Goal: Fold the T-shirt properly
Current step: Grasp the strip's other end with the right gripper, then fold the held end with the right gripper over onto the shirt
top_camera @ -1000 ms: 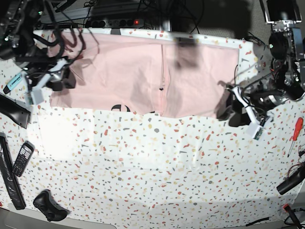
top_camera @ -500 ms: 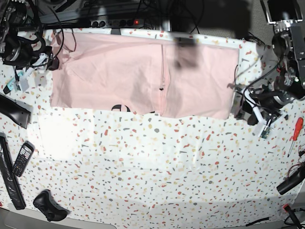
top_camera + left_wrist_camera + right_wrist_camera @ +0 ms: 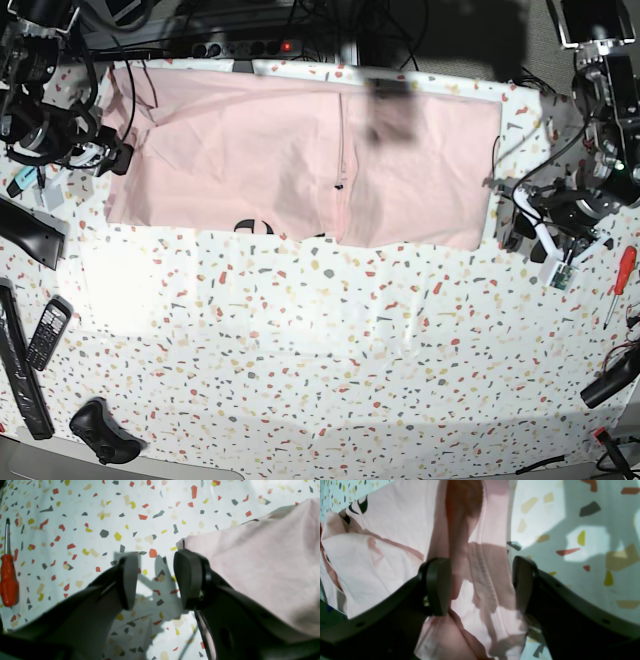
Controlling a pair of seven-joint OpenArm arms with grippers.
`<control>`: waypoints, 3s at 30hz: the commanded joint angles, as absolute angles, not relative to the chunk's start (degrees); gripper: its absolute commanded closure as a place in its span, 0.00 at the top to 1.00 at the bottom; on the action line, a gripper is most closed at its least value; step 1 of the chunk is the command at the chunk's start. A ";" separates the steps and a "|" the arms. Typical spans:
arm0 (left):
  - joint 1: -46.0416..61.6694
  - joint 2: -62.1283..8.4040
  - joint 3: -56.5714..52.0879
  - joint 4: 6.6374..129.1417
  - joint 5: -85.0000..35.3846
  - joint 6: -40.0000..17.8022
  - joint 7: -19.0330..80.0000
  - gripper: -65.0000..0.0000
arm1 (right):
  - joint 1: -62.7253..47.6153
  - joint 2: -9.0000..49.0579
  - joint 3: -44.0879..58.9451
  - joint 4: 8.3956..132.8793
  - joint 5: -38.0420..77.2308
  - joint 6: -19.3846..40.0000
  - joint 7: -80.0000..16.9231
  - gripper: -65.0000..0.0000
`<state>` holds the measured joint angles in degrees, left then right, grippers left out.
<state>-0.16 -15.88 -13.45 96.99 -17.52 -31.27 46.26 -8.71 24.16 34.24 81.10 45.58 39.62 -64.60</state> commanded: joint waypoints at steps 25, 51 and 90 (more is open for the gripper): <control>-0.97 -16.38 -13.69 97.95 -17.96 -31.24 44.91 0.40 | -8.56 25.39 22.04 81.73 46.74 40.00 -63.37 0.03; -0.93 -16.38 -13.69 97.95 -18.02 -31.24 44.91 0.40 | -9.80 10.55 33.06 113.10 65.10 40.00 -64.55 0.00; 2.22 -16.40 -13.69 97.89 -17.98 -31.22 43.62 0.40 | -4.05 -9.00 -23.07 102.17 38.39 36.27 -42.74 0.29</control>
<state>2.96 -15.88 -13.45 96.99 -17.54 -31.27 44.95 -5.13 -8.25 -23.11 101.12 36.42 35.73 -44.42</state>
